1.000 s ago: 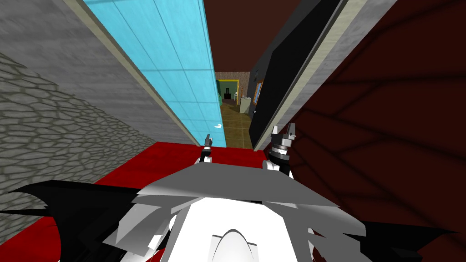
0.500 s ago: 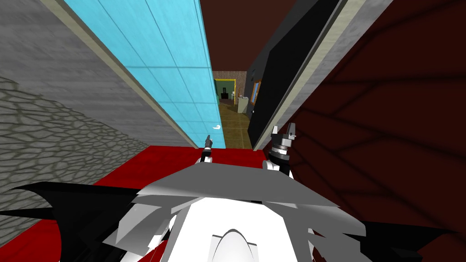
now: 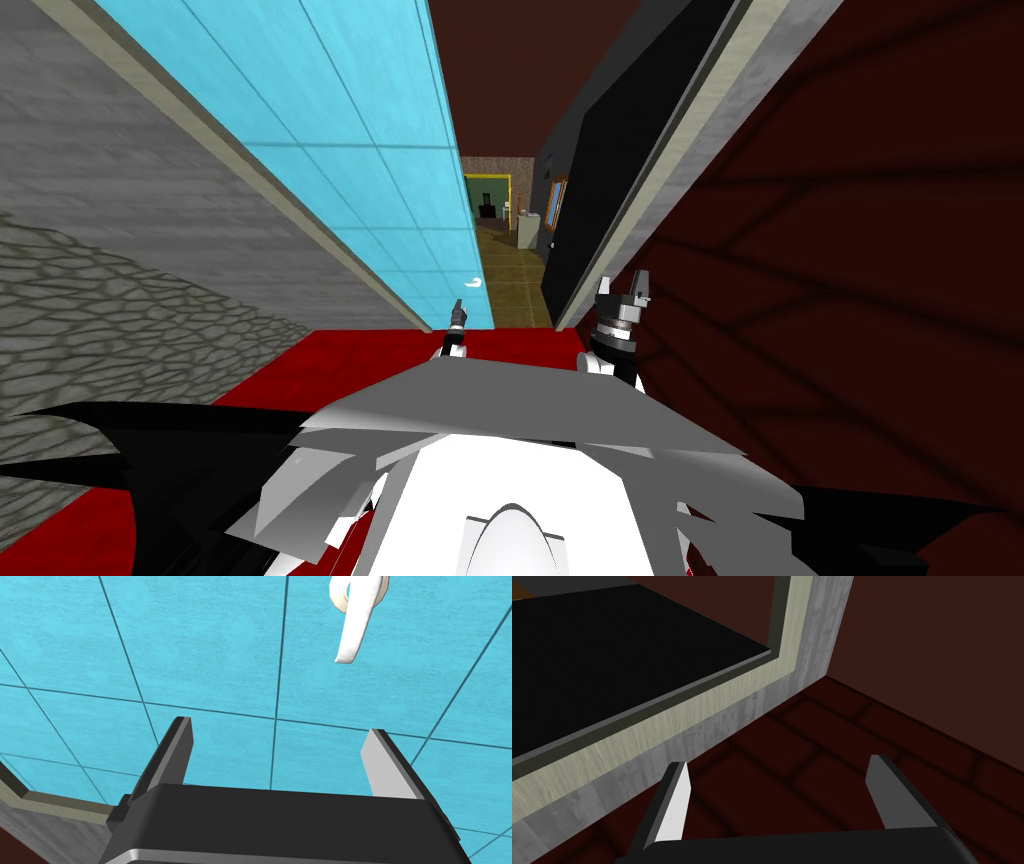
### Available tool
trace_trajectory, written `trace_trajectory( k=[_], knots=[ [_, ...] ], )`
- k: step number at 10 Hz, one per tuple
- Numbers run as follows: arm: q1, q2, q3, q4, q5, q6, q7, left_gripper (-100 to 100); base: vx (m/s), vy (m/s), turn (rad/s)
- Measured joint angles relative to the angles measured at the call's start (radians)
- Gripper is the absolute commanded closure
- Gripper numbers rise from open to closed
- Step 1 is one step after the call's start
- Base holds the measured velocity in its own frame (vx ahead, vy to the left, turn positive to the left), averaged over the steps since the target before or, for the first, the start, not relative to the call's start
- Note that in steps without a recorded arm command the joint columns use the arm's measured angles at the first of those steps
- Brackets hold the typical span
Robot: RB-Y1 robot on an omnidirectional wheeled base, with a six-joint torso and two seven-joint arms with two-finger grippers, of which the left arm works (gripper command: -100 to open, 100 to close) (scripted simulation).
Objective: Push the door open
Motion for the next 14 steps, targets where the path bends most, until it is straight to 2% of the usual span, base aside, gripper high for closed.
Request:
trace_trajectory(
  k=[2,8,14],
  knots=[
    [-0.03,0.0,0.01,0.073,0.004,-0.019,0.001,-100,0.066,0.083,-0.116],
    [-0.09,0.003,0.036,0.224,0.014,-0.046,0.003,-100,0.053,0.072,-0.103],
    [-0.121,0.003,0.051,0.308,0.02,-0.058,0.006,-100,0.03,0.048,-0.06]
  ],
)
